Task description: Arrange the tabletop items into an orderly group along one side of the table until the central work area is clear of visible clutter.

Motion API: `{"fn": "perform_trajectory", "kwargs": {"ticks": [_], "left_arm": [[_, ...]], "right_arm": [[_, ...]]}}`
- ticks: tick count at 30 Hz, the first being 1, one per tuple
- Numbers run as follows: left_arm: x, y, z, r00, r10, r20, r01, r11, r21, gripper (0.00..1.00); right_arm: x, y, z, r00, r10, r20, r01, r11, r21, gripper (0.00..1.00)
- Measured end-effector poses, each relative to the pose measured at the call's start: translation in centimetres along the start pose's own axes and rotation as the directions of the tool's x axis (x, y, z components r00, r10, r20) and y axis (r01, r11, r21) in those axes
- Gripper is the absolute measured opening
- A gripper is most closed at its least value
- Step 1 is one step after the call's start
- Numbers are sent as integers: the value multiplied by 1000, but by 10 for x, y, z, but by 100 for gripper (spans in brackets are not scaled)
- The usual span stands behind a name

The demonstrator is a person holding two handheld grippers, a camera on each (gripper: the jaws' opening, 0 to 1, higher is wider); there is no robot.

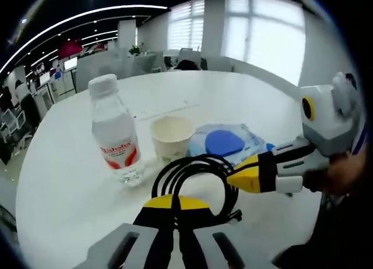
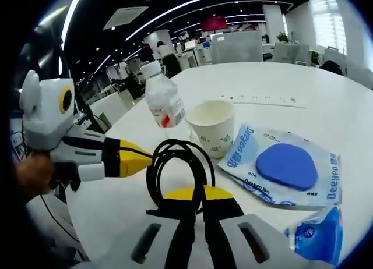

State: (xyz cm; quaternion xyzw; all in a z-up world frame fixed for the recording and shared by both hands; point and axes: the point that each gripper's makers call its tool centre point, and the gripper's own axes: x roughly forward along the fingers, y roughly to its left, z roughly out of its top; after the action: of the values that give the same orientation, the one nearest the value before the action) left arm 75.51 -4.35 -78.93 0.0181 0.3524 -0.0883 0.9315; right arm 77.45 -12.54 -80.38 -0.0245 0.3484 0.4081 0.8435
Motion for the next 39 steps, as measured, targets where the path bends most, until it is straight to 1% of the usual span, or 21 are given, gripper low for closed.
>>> {"fn": "perform_trajectory", "kwargs": {"ticks": [5,8,11,12,16,19,21,25,31,33,37,39], "left_arm": [[-13,-12,5,1000,2,23,-2,1000,-4,0],[-21,-26,10,999,-4,32,4,1000,-4,0],[-24,-32,10,999,-9,35,9,1000,1,0],[-27,-41,12,999,-14,37,14,1000,-1,0],[-30,-53,12,999,-21,44,21,1000,-4,0],[-33,-66,14,998,-30,50,30,1000,-4,0],[-35,-78,13,998,-36,51,36,999,-1,0],[-34,-93,12,997,-52,49,52,999,-4,0],[-28,-120,10,996,-86,40,86,996,2,0],[-25,-125,10,994,-98,38,98,995,-2,0],[-20,-142,10,993,-111,38,111,994,-2,0],[-15,-149,7,992,-122,27,122,993,1,0]], "right_arm": [[-23,3,4,1000,5,28,-5,1000,-11,0],[-37,1,3,999,2,39,-2,1000,-6,0],[-46,-1,2,999,-2,45,2,1000,-1,0],[-53,-3,-1,999,-4,46,3,1000,8,0],[-68,-7,-6,999,-11,50,10,1000,9,0],[-77,-11,-10,999,-17,47,17,1000,15,0],[-84,-16,-15,999,-23,46,22,999,23,0],[-96,-23,-25,999,-34,42,32,998,45,0],[-114,-38,-39,998,-54,32,52,996,71,0],[-120,-44,-43,998,-61,31,58,995,82,0],[-127,-55,-49,997,-74,29,71,993,93,0],[-131,-61,-55,996,-83,22,81,992,102,0]]}}
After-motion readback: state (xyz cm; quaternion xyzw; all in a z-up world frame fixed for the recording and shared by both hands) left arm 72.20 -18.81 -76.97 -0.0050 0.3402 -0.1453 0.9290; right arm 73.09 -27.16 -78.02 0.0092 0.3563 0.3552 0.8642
